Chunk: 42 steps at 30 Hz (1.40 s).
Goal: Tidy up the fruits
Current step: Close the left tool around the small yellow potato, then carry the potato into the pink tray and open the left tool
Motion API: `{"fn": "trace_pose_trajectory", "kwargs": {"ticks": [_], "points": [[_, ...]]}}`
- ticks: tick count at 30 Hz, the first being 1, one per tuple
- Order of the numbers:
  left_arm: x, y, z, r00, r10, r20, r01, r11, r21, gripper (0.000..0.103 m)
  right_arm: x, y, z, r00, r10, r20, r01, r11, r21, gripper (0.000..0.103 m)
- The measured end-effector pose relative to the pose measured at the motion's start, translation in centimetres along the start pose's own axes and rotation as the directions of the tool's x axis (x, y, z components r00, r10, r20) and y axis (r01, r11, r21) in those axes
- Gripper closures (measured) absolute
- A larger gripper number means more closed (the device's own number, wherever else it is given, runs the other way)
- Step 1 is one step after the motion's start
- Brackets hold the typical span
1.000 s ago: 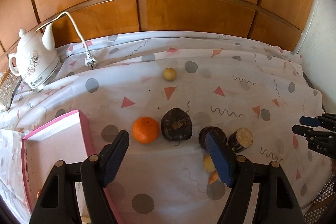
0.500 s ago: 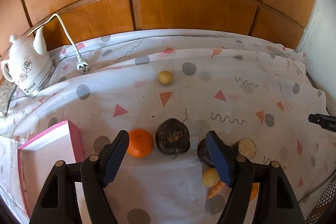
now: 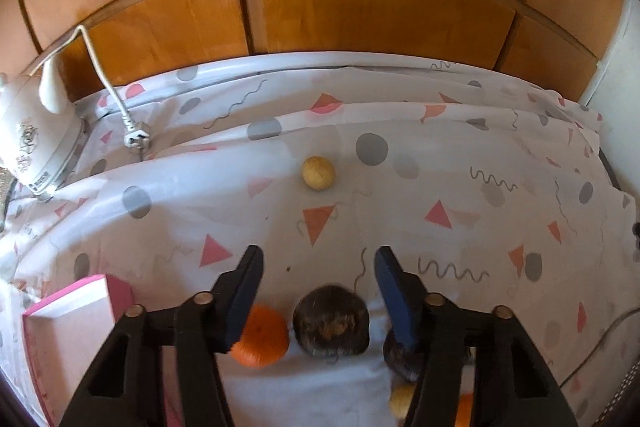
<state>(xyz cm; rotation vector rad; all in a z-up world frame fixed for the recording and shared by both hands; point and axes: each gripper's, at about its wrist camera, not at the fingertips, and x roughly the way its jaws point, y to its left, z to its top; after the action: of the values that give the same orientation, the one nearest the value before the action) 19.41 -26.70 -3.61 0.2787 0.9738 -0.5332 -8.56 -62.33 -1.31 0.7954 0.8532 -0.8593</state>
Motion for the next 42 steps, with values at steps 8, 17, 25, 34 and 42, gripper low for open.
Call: {"fn": "trace_pose_trajectory", "kwargs": {"ticks": [8, 17, 25, 34, 42], "points": [[3.4, -0.1, 2.9, 0.999, 0.003, -0.035, -0.004, 1.000, -0.012, 0.061, 0.2, -1.5, 0.2, 1.000, 0.008, 0.010, -0.009, 0.997, 0.073, 0.066], [7.1, -0.7, 4.7, 0.997, 0.032, -0.069, -0.032, 0.999, 0.005, 0.069, 0.3, -3.6, 0.3, 1.000, 0.005, 0.008, -0.007, 0.986, 0.164, 0.066], [7.0, -0.4, 4.7, 0.998, 0.024, -0.050, -0.026, 0.999, -0.028, 0.078, 0.7, -3.0, 0.3, 1.000, 0.018, -0.001, -0.017, 0.991, 0.132, 0.066], [-2.2, 2.5, 2.0, 0.997, 0.006, 0.078, 0.000, 0.997, -0.078, 0.078, 0.3, -2.9, 0.1, 1.000, 0.017, 0.014, -0.019, 0.993, 0.116, 0.066], [-12.1, 6.7, -2.3, 0.984, 0.032, 0.173, -0.008, 0.991, -0.136, 0.078, 0.9, -1.9, -0.4, 1.000, 0.020, -0.008, -0.020, 0.998, 0.061, 0.066]]}}
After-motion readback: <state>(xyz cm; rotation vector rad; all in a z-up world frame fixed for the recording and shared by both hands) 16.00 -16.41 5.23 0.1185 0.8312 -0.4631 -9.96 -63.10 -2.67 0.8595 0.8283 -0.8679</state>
